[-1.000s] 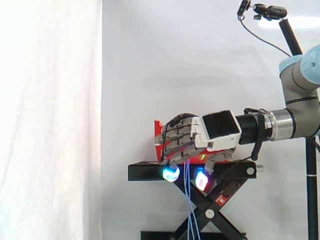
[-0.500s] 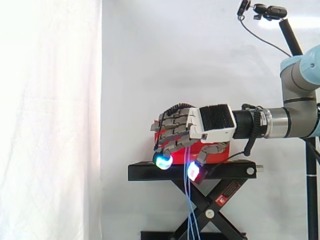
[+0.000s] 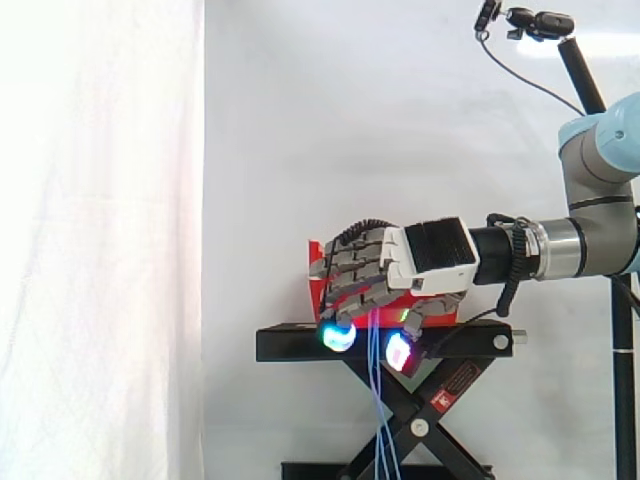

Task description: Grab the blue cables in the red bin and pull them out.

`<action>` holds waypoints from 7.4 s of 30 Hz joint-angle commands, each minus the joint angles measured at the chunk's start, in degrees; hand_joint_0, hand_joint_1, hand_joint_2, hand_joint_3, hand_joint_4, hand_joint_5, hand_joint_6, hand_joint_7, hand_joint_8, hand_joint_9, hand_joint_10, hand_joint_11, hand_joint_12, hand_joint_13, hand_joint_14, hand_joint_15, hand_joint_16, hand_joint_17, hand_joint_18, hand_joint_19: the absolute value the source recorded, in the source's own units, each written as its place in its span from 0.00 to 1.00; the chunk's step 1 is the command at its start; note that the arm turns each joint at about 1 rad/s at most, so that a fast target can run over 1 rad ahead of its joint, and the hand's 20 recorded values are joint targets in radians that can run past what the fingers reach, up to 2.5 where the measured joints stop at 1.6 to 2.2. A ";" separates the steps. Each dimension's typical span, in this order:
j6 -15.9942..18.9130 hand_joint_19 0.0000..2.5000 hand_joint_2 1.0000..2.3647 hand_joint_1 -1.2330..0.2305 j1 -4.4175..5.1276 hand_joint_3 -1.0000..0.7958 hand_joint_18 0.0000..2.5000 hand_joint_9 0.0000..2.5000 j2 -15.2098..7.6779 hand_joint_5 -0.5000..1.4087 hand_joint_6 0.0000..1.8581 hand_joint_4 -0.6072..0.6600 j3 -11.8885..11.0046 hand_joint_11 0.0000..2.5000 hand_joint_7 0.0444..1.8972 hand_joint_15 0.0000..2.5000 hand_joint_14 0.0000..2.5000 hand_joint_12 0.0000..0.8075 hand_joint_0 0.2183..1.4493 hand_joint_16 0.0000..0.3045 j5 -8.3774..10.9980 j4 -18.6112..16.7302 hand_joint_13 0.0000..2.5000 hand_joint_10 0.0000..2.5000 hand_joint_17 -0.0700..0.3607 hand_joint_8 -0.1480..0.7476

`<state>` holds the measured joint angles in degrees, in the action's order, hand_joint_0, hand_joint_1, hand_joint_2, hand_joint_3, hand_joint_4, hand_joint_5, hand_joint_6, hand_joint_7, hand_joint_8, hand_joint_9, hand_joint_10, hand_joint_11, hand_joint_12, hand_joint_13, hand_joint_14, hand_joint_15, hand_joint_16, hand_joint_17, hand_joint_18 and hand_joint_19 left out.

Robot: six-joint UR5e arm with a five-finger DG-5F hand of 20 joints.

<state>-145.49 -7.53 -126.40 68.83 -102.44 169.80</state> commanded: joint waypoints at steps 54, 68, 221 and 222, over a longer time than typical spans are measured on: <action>-1.16 0.12 0.00 0.19 -0.30 0.00 0.17 0.29 -0.07 0.72 0.00 0.56 2.63 0.19 0.41 0.10 0.00 0.39 0.48 0.13 -0.04 -5.97 0.21 0.01 0.37 0.43; -1.16 0.12 0.00 0.20 -0.38 0.00 0.17 0.29 0.02 0.72 0.00 0.57 2.63 0.19 0.39 0.10 0.00 0.39 0.47 0.13 -0.04 -6.06 0.21 0.01 0.37 0.43; -1.77 0.13 0.00 0.19 -1.17 0.00 0.19 0.31 -0.77 0.73 0.00 0.57 -3.26 0.19 0.39 0.12 0.00 0.38 0.49 0.13 -2.68 1.59 0.24 0.01 0.37 0.43; -1.86 0.13 0.00 0.19 -1.17 0.00 0.19 0.31 -0.77 0.73 0.00 0.56 -3.26 0.19 0.39 0.11 0.00 0.38 0.49 0.13 -2.68 1.76 0.24 0.01 0.37 0.43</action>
<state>-147.10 -8.68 -127.18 65.56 -105.12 171.33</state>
